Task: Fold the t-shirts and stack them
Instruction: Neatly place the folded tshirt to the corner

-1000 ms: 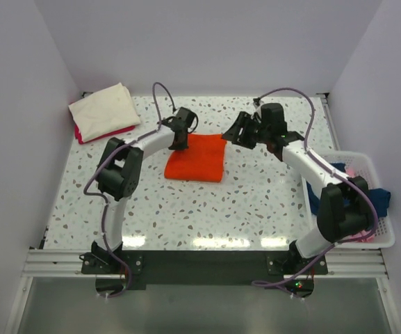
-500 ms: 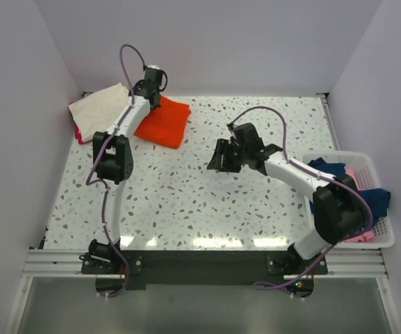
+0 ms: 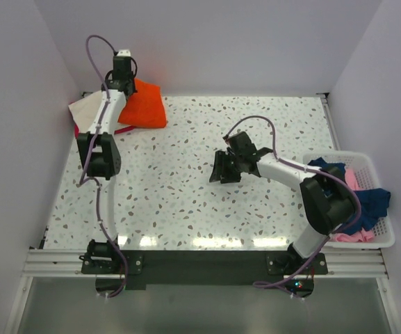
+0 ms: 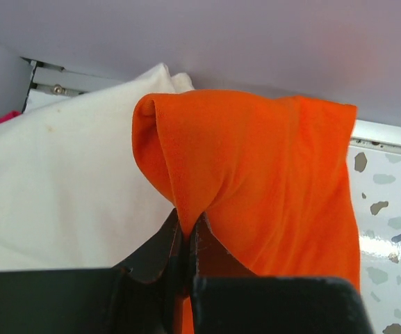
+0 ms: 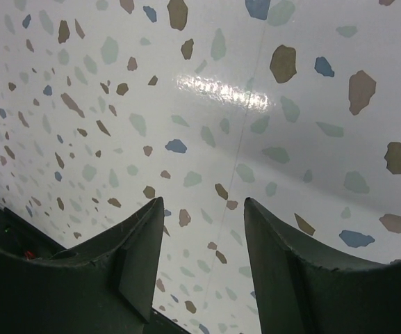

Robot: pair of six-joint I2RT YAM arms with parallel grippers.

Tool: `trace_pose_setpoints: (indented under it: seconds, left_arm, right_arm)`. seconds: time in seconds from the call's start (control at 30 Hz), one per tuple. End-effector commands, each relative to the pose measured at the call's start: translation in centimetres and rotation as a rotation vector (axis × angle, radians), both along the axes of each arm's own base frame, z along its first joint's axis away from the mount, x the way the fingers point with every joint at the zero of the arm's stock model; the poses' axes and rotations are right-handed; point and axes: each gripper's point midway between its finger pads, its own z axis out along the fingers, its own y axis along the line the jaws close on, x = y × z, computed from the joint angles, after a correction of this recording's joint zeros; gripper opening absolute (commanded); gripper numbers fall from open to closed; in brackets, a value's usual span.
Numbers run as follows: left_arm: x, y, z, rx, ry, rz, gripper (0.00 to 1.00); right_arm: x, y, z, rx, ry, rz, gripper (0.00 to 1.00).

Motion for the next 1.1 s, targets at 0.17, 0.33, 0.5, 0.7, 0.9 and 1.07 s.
trace_pose_setpoints:
  seconds: [0.17,0.33,0.5,0.7,0.9,1.07]
  left_arm:
    - [2.2,1.9,10.4,-0.011,-0.270,-0.040,0.00]
    - [2.0,3.6,11.8,-0.031,-0.298,-0.037,0.00]
    - [1.8,4.7,13.7,-0.043,-0.337,-0.046,0.00]
    - [1.5,5.1,14.7,-0.067,-0.354,-0.065,0.00]
    - [1.2,4.5,16.8,-0.086,-0.397,-0.097,0.00]
    - [0.9,4.9,18.3,-0.082,-0.426,-0.099,0.00]
  right_arm:
    - [0.7,0.5,0.4,-0.002,-0.025,0.022,0.53]
    - [1.0,0.8,0.8,0.005,-0.033,0.021,0.53]
    - [1.3,1.0,1.3,0.011,-0.042,0.015,0.52]
    - [1.5,1.0,1.7,0.019,-0.052,0.006,0.52]
    - [1.5,1.0,2.1,0.021,-0.061,0.003,0.52]
    - [1.5,0.8,2.3,0.018,-0.068,0.002,0.52]
